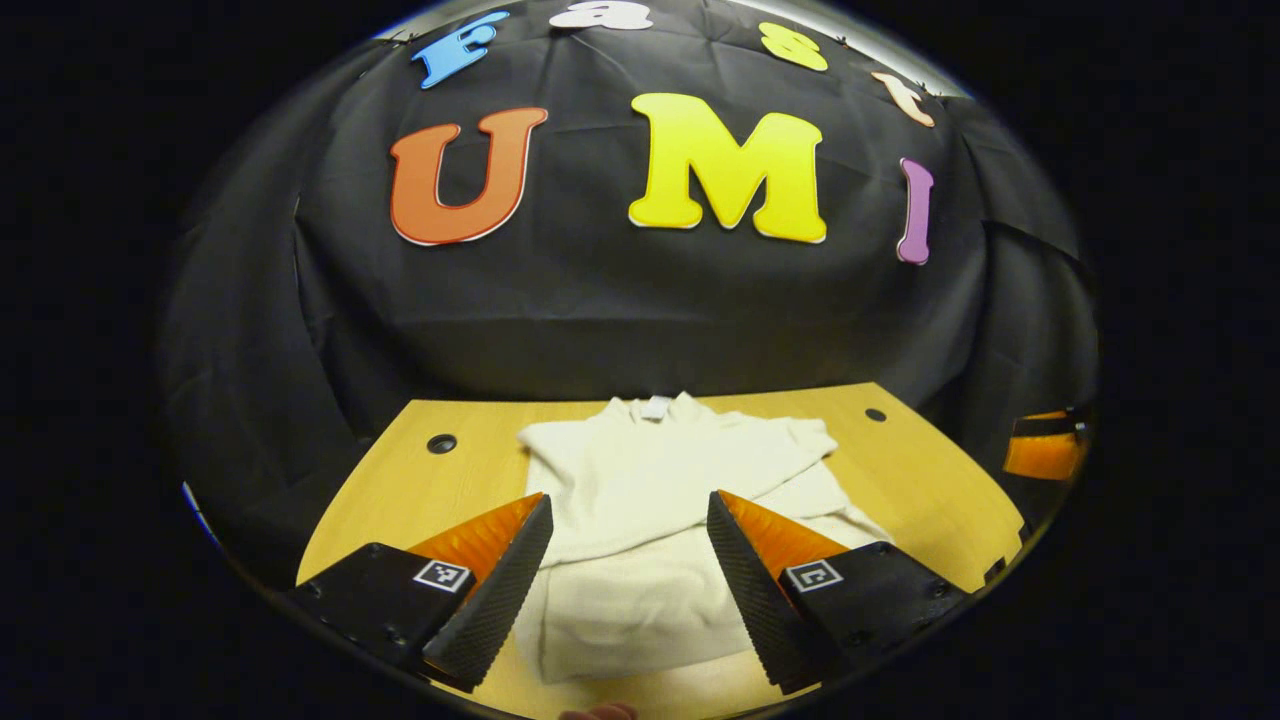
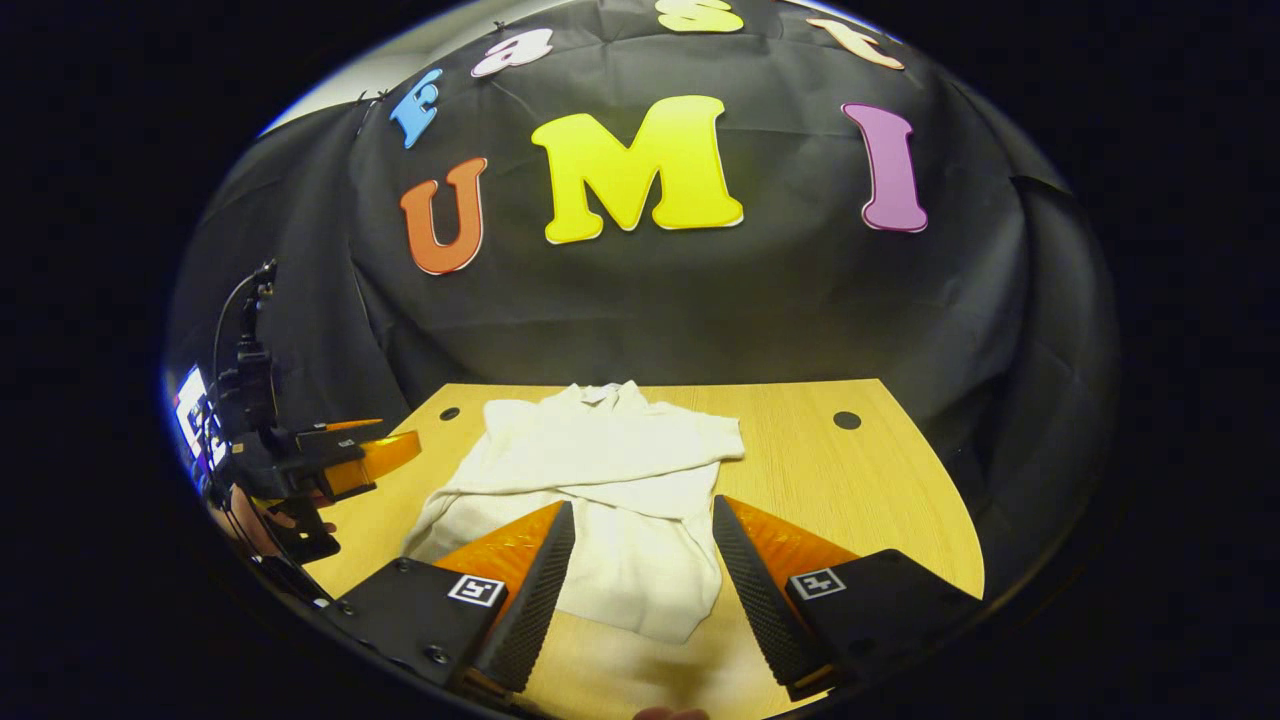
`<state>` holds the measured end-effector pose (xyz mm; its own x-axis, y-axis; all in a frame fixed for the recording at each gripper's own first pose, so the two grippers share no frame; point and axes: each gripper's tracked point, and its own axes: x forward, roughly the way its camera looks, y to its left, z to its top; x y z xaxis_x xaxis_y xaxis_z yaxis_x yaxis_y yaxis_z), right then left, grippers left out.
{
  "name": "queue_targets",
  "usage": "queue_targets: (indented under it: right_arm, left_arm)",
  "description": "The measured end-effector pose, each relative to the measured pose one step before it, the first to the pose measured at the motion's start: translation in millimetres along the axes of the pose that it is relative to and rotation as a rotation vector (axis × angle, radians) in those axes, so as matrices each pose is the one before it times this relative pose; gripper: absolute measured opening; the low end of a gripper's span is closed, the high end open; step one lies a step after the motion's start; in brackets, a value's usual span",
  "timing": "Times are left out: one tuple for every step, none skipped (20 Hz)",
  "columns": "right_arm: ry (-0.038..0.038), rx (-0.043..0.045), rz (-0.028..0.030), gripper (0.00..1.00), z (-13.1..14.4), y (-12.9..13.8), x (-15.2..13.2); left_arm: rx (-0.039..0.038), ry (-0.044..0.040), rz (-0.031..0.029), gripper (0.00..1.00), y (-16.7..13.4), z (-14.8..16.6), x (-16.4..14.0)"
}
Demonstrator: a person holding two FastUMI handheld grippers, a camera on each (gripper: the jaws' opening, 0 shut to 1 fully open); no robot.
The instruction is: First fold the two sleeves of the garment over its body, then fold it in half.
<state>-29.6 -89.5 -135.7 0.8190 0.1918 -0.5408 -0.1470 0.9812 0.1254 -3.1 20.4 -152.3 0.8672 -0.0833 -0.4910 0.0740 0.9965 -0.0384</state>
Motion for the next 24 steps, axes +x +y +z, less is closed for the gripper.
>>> queue_targets:
  right_arm:
    - [0.01685,-0.00734,-0.00127,0.83,-6.48,-2.90,1.53]
    - [0.02093,-0.00421,0.00002,0.83,-7.24,-2.98,1.60]
    - [0.01929,-0.00213,-0.00279,0.88,-8.17,-3.87,2.66]
    - [0.02286,0.00200,-0.00385,0.85,-8.39,-4.54,2.04]
    - [0.02430,-0.00374,-0.00470,0.88,-10.41,-4.14,2.36]
    - [0.02309,-0.00765,-0.00554,0.90,-11.36,-3.69,1.46]
    - [0.02454,-0.00606,-0.00562,0.90,-10.05,-3.66,1.86]
    - [0.02116,0.00084,-0.00411,0.90,-10.25,-3.09,0.69]
    - [0.02495,0.01079,-0.00158,0.90,-10.50,-2.22,0.69]
    - [0.02763,0.01637,0.00116,0.90,-12.53,-1.66,3.04]
    - [0.02368,0.00821,-0.00646,0.88,-10.84,-2.73,3.89]
    - [0.02689,0.00509,-0.00765,0.90,-13.78,-2.22,4.29]
    - [0.03317,0.00813,-0.00355,0.90,-11.99,-1.12,6.64]
    - [0.03289,0.01239,-0.00597,0.88,-10.27,-0.40,7.87]
    - [0.02830,0.01674,-0.00185,0.90,-7.70,0.40,8.30]
    - [0.02473,0.01822,-0.00531,0.90,-3.28,0.67,9.65]
    - [0.02032,0.01793,-0.00911,0.90,-3.07,0.71,9.02]
    - [0.01510,0.01504,-0.01440,0.90,-3.98,0.42,6.85]
    - [0.02147,0.01544,-0.00905,0.90,-2.07,0.73,8.56]
    - [0.01903,0.01646,-0.00230,0.88,-2.66,2.99,6.06]
    - [0.02168,0.00883,-0.00666,0.90,-3.13,1.76,6.35]
    - [0.02623,0.00231,-0.00726,0.90,-1.96,-0.82,4.87]
    - [0.02296,-0.00065,-0.01321,0.90,-1.76,-0.46,5.24]
    - [0.02427,-0.00180,-0.01422,0.90,-2.10,-0.47,5.22]
  left_arm:
    - [-0.00338,0.01949,0.00144,0.98,5.08,-10.25,-4.66]
    - [-0.00626,0.02588,-0.00245,0.98,5.65,-13.08,-3.04]
    - [-0.00192,0.02318,0.00070,0.98,5.71,-12.35,-1.74]
    - [0.00243,0.03848,0.00365,0.98,6.19,-17.05,-1.27]
    - [0.00427,0.03741,0.00377,0.99,6.89,-17.67,-0.58]
    - [0.00413,0.03828,-0.00066,0.99,5.91,-17.42,-0.77]
    - [-0.00438,0.03150,-0.01155,0.99,3.44,-14.68,-0.39]
    - [-0.01207,0.03278,-0.00993,0.99,3.67,-14.01,1.74]
    - [-0.02145,0.03456,-0.00962,0.98,3.98,-14.18,0.20]
    - [-0.02034,0.03014,-0.00434,0.98,4.17,-13.38,1.59]
    - [-0.01605,0.02529,-0.00012,0.98,6.38,-11.15,2.01]
    - [-0.01521,0.02710,0.00028,1.00,5.00,-12.33,2.88]
    - [-0.01511,0.02655,-0.00026,0.98,4.97,-9.66,3.52]
    - [-0.01702,0.01752,-0.00412,0.99,1.99,-4.01,2.57]
    - [-0.01696,0.00748,-0.01518,0.98,-2.23,-1.60,3.30]
    - [-0.01342,0.00481,-0.01606,0.99,-2.77,-0.55,4.74]
    - [-0.01294,0.00606,-0.01700,0.98,-4.81,0.65,3.04]
    - [-0.00835,-0.00223,-0.00928,0.99,-1.80,2.14,2.50]
    - [-0.00479,0.00214,-0.00471,0.99,-1.65,1.50,2.86]
    - [-0.00455,0.00870,-0.00061,1.00,-0.65,-0.62,2.97]
    - [-0.00688,0.00867,-0.00369,1.00,-1.97,0.27,2.77]
    - [-0.00807,0.00880,0.00133,0.99,-1.10,-0.92,4.03]
    - [-0.00810,0.01064,0.00050,0.99,-0.45,-0.75,5.17]
    - [-0.01095,0.01951,0.00099,0.99,-1.56,-2.30,2.06]
